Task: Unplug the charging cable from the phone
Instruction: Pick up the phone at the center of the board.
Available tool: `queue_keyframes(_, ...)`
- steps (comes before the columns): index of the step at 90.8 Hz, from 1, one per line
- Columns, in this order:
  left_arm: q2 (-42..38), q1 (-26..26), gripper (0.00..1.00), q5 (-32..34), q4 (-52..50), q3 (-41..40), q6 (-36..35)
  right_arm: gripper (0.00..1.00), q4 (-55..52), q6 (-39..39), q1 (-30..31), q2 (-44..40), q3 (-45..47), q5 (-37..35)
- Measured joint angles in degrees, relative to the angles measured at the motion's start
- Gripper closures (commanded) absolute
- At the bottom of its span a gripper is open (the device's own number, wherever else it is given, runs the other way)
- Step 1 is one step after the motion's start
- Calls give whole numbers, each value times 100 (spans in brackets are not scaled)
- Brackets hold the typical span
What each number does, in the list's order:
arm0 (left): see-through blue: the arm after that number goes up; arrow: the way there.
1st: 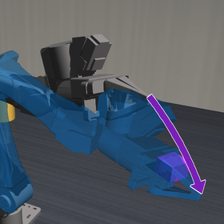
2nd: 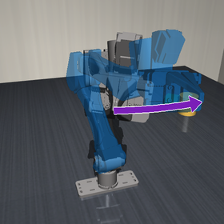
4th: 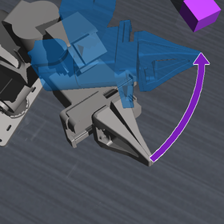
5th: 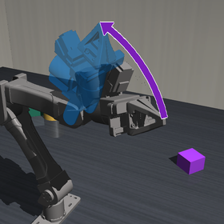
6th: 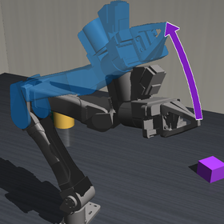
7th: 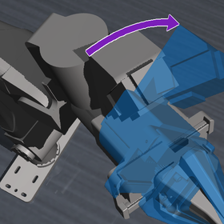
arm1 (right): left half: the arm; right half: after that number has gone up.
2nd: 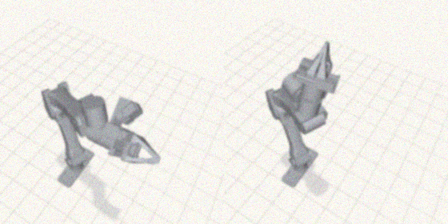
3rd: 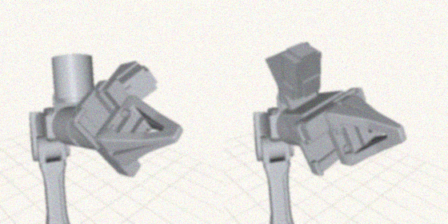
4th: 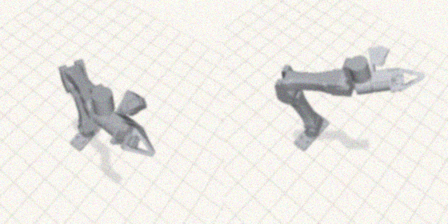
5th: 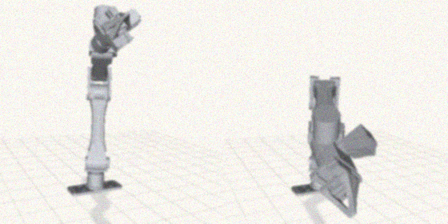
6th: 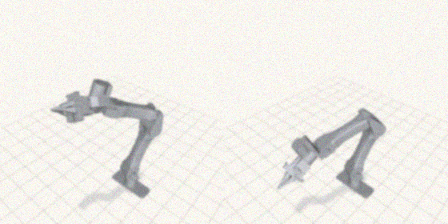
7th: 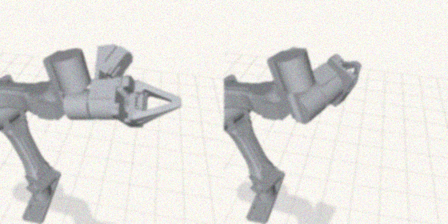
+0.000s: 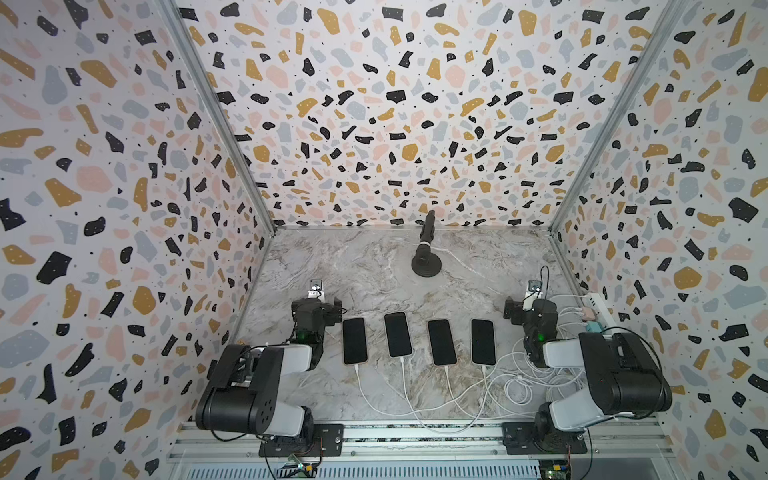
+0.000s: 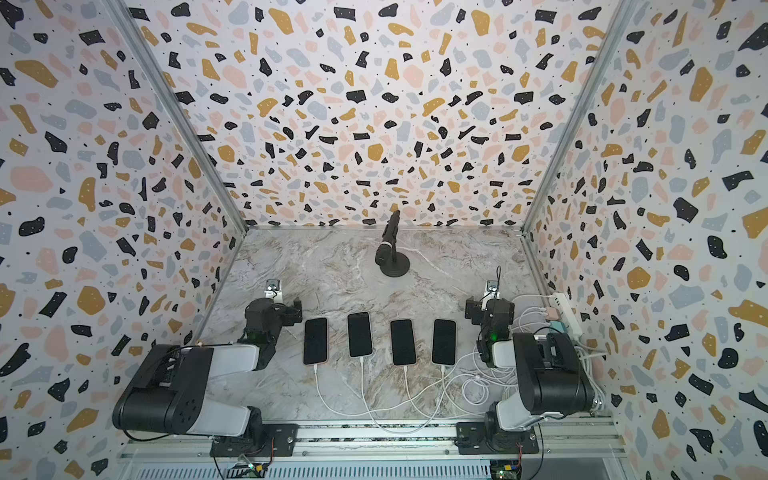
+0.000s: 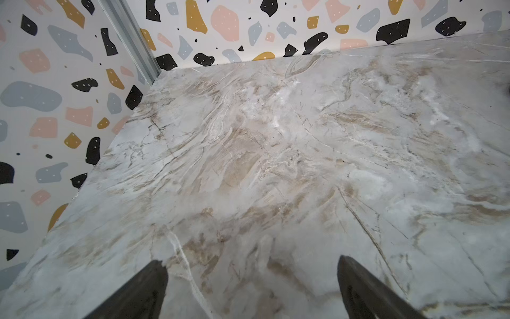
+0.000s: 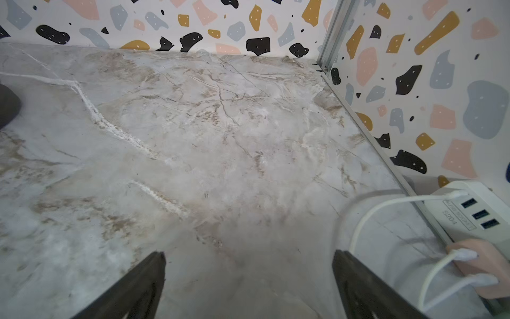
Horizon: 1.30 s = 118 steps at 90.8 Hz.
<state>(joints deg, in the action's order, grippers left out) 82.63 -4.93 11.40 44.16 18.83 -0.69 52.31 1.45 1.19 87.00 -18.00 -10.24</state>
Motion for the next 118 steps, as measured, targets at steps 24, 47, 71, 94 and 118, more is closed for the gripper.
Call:
queue_keyframes(24, 0, 0, 0, -20, 0, 0, 0, 0, -2, 0, -2, 0, 0, 17)
queue_keyframes(47, 0, 0, 0, -39, -42, 31, 0, 0, -2, 0, -7, 0, 0, 20)
queue_keyframes(71, -129, -37, 0, 326, -476, 188, 76, 0, -684, -2, 146, -188, -201, -426)
queue_keyframes(94, -1379, -343, 1, 1392, -4522, 3252, 1482, 0, -5243, 1556, 586, -2601, -3556, -627)
queue_keyframes(118, -2531, -2813, 6, 1158, -6922, 3403, 3027, 0, -8441, 3244, 1792, -2225, -4430, -739)
